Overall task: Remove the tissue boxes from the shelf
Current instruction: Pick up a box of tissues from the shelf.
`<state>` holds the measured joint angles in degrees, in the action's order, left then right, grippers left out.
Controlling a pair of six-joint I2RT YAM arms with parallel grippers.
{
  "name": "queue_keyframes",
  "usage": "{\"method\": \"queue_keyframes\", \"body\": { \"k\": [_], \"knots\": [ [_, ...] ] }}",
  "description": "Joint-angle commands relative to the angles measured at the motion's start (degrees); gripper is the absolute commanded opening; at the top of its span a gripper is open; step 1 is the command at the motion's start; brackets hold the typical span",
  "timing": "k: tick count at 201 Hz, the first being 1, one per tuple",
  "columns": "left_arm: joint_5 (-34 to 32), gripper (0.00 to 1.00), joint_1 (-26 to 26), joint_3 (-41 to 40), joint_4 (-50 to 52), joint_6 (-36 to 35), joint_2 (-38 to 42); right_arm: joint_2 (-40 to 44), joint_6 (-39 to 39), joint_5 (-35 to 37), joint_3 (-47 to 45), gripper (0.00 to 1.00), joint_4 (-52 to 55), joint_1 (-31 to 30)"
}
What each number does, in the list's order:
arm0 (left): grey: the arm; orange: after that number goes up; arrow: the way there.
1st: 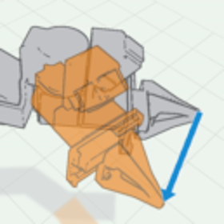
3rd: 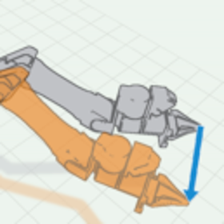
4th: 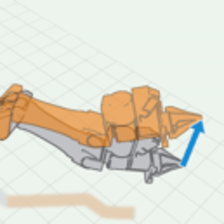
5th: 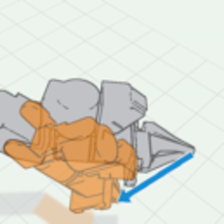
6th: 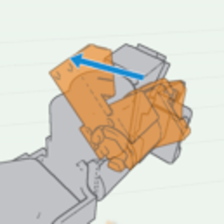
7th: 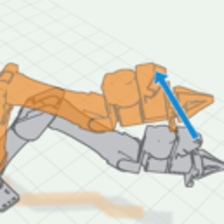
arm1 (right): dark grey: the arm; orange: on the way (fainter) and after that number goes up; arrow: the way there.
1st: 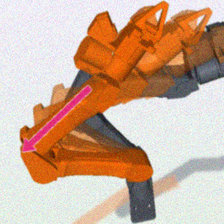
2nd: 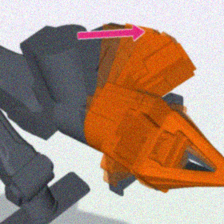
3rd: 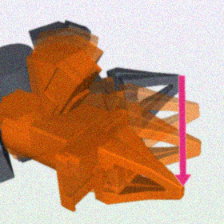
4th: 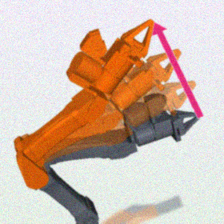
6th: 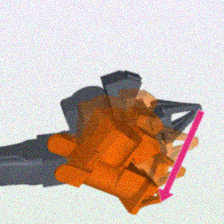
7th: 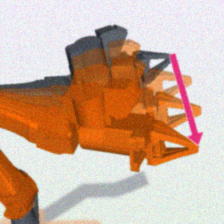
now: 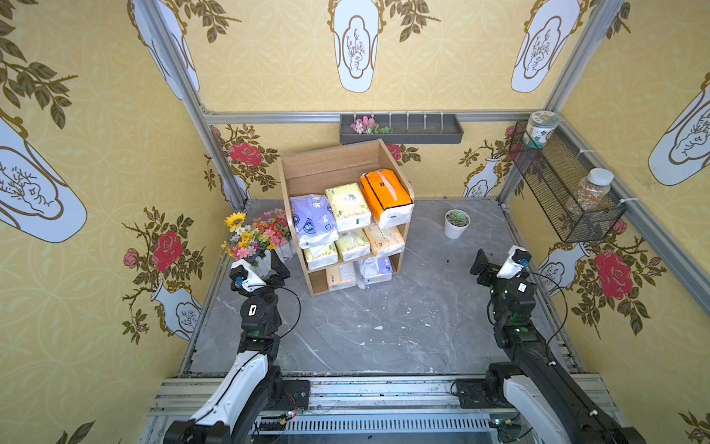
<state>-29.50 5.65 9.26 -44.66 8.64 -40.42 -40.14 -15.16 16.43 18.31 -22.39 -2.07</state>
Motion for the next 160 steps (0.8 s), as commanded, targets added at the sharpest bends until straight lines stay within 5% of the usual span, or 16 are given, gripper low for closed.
{"method": "queue_keyframes", "body": {
  "k": [1, 29, 90, 116, 160],
  "knots": [
    [-1.51, 1.0, 0.04, 3.92, 19.04, 9.68, 4.96, 3.0, -17.04, 6.96, 6.35, 0.97, 22.96, 0.29],
    [-6.95, 1.0, 0.06, 9.78, 34.13, 23.31, 8.5, -1.02, -12.91, -7.15, 19.02, 0.97, 36.22, 1.85],
    [5.47, 1.0, 0.06, 16.67, 51.04, 30.95, 15.91, -8.13, -10.45, -26.5, 34.61, 0.97, 49.48, 0.93],
    [9.74, 1.0, 0.06, 19.47, 60.06, 35.81, 15.24, -9.79, -7.64, -31.85, 39.4, 1.0, 53.13, -1.95],
    [11.04, 1.0, 0.05, 20.16, 70.0, 41.73, 17.17, -12.62, -3.36, -33.94, 51.74, 0.87, 58.64, -12.86]
  ]
}}
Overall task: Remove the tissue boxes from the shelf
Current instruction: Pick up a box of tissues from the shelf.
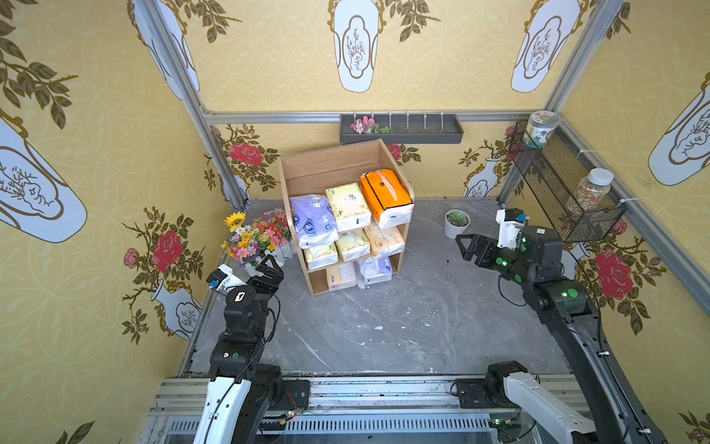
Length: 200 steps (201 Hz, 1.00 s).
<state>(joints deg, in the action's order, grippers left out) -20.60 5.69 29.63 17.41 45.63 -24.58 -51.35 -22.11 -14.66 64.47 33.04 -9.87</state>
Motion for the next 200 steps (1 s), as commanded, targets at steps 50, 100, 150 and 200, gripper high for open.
{"method": "queue_keyframes", "body": {
  "k": [50, 100, 150, 200],
  "knots": [
    [4.74, 1.0, 0.02, -2.11, 10.5, 6.14, 3.18, -9.35, 8.05, 3.84, 19.56, 0.75, 7.48, -26.36],
    [8.28, 1.0, -0.02, -2.3, 9.96, 4.51, 3.2, -21.56, 14.73, 22.66, 34.43, 0.73, 12.14, -45.12],
    [9.35, 1.0, -0.03, -2.68, 10.11, 3.46, 3.74, -32.58, 18.8, 31.26, 47.8, 0.74, 14.61, -45.68],
    [10.12, 1.0, 0.02, -2.39, 10.45, 2.1, 4.21, -43.75, 19.54, 32.4, 62.79, 0.69, 22.3, -41.29]
  ]
}}
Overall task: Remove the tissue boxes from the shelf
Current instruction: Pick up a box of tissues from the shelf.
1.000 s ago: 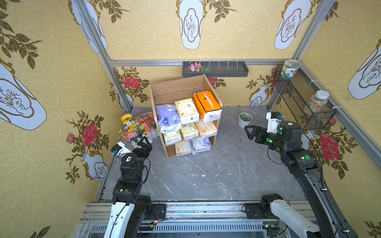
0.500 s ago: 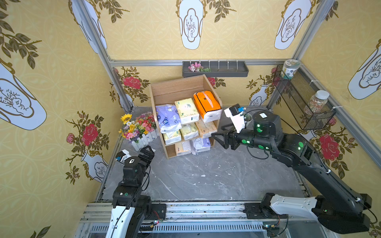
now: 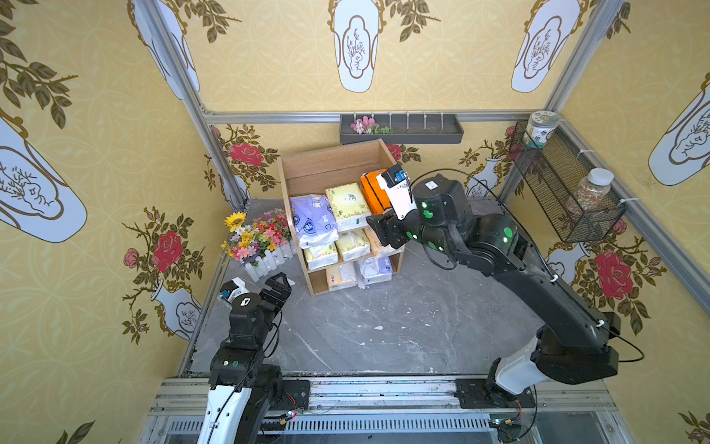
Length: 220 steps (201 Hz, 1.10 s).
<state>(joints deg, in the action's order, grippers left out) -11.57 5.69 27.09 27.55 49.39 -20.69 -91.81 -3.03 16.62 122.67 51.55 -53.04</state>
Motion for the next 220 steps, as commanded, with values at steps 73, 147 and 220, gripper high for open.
{"method": "queue_keyframes", "body": {
  "k": [73, 147, 220],
  "knots": [
    [2.43, 1.0, 0.02, 0.07, -0.03, -1.75, 0.99, -12.48, -2.41, -2.82, 14.6, 0.64, 9.9, 7.31],
    [2.82, 1.0, -0.01, -0.24, -0.54, -1.97, 1.58, -16.81, -1.83, -3.29, 15.22, 0.63, 10.08, 8.68],
    [3.53, 1.0, 0.0, 1.2, 0.12, -2.28, 1.26, -13.78, -2.16, -4.08, 11.38, 0.34, 8.09, 8.69]
  ]
}}
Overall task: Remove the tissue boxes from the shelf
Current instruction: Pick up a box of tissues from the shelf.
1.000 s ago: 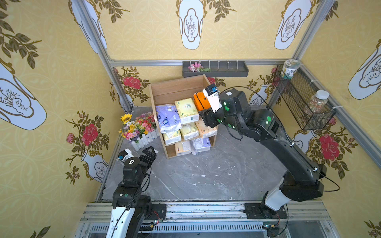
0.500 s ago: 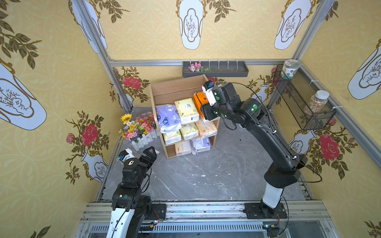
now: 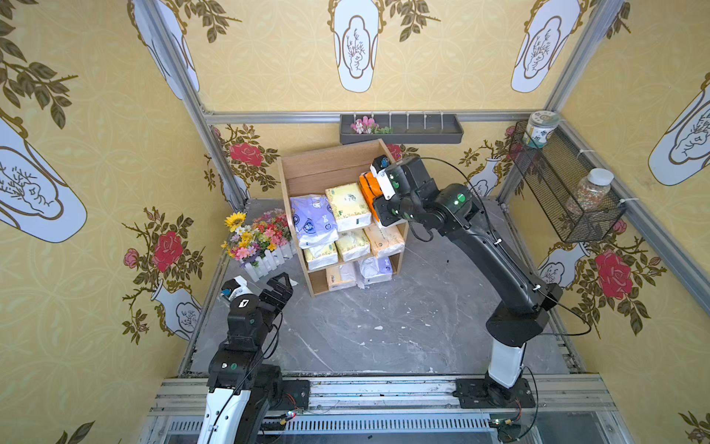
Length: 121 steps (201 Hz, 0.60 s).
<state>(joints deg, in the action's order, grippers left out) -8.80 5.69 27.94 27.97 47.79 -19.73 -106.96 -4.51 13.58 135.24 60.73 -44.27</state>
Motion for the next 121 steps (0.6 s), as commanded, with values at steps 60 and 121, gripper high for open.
{"method": "queue_keyframes", "body": {
  "k": [60, 121],
  "knots": [
    [1.75, 1.0, -0.01, 0.95, -0.31, -0.59, -1.05, 5.28, -1.45, -2.91, -4.72, 0.11, -1.64, -0.59],
    [3.98, 1.0, 0.02, 0.93, -1.6, 0.31, -2.68, 13.05, -2.65, -2.32, -11.14, 0.0, -2.18, -3.68]
  ]
}}
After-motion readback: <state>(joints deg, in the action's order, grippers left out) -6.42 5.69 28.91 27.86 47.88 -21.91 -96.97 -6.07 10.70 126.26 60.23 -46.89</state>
